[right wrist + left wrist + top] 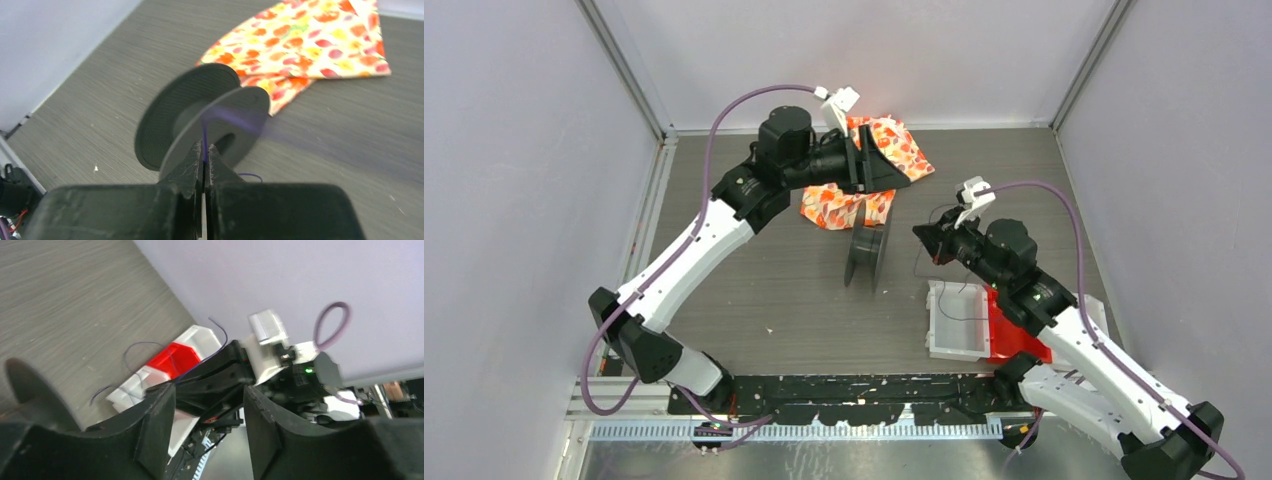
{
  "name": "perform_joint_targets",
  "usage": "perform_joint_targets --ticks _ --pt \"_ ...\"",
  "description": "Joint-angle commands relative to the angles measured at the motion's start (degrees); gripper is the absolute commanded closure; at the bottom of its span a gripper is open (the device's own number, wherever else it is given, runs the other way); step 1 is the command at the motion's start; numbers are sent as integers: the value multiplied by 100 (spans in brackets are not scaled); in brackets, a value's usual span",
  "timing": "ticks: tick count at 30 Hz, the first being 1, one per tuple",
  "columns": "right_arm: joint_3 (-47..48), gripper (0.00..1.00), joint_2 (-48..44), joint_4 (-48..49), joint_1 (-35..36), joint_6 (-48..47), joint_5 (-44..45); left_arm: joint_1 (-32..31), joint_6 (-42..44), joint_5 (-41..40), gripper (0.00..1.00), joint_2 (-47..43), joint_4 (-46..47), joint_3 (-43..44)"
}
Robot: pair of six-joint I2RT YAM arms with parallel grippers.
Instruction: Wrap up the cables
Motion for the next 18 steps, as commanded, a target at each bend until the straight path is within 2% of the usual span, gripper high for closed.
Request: perform_joint_targets --ticks 1,3,7,10,12,14,16,18 --pt "1028 100 -94 -2100 24 54 1024 445 -54 -339 38 -492 61 -437" --pt "1507 100 66 -2838 25 53 1309 669 -87 -383 30 -643 38 -655" --pt "2736 100 772 -4322 27 28 1772 1022 -32 -419 28 -905 -47 -1006" --pt "4069 100 1811 -5700 30 66 1300 1067 167 -618 29 -1012 -289 -1194" --pt "4983 99 2536 -6610 26 56 453 1067 195 -613 29 -1076 -263 -1399" --pt "5434 99 3075 -7293 26 -211 -835 1068 183 -496 29 -1128 -129 -1558" --pt "5555 99 3350 -7554 23 -574 -2279 1074 231 -319 29 -1179 -28 -1679" --pt "5476 99 3328 -7433 27 -663 -3155 1069 356 -99 29 -1211 -39 -1712"
